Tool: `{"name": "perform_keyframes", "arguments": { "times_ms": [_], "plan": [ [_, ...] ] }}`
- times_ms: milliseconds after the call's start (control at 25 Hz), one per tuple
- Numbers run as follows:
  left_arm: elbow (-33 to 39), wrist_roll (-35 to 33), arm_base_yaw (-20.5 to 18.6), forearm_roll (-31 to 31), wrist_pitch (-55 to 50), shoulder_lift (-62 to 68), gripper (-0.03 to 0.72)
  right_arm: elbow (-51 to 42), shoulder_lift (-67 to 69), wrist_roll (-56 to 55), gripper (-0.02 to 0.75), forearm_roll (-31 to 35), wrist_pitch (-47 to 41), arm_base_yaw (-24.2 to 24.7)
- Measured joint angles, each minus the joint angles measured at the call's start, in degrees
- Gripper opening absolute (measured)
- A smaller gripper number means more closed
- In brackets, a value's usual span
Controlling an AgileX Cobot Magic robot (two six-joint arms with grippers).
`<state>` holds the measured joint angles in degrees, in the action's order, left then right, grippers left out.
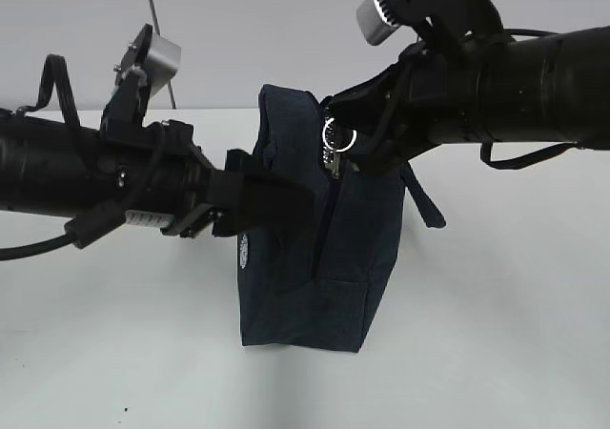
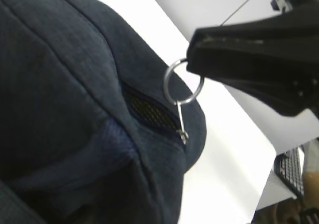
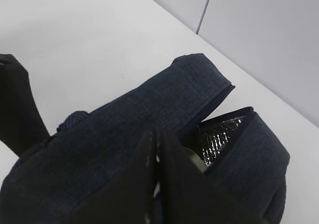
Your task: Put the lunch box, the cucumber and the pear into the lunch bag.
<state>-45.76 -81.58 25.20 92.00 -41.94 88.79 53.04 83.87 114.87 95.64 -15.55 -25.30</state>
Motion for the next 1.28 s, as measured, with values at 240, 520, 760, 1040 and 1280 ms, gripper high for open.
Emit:
{"name": "perform_keyframes", "arguments": {
  "times_ms": [240, 520, 760, 1040, 1280],
  "plan": [
    [0.0, -0.13, 2.57, -6.19, 3.47, -1.03, 0.519, -0.04, 0.0, 0.0, 0.006, 0.62, 0.0, 0.0],
    [0.0, -0.2, 12.7, -6.69, 22.14, -1.03, 0.519, -0.04, 0.0, 0.0, 0.006, 0.99, -0.38, 0.0],
    [0.0, -0.32, 14.83, -5.7, 35.96, -1.03, 0.411, -0.04, 0.0, 0.0, 0.006, 1.04, -0.42, 0.0],
    [0.0, -0.32, 15.01, -5.44, 38.65, -1.03, 0.173, -0.04, 0.0, 0.0, 0.006, 1.04, -0.78, 0.0],
    [0.0, -0.32, 15.01, -5.44, 38.54, -1.03, 0.097, -0.04, 0.0, 0.09, 0.006, 1.04, -2.25, 0.1]
  ]
}}
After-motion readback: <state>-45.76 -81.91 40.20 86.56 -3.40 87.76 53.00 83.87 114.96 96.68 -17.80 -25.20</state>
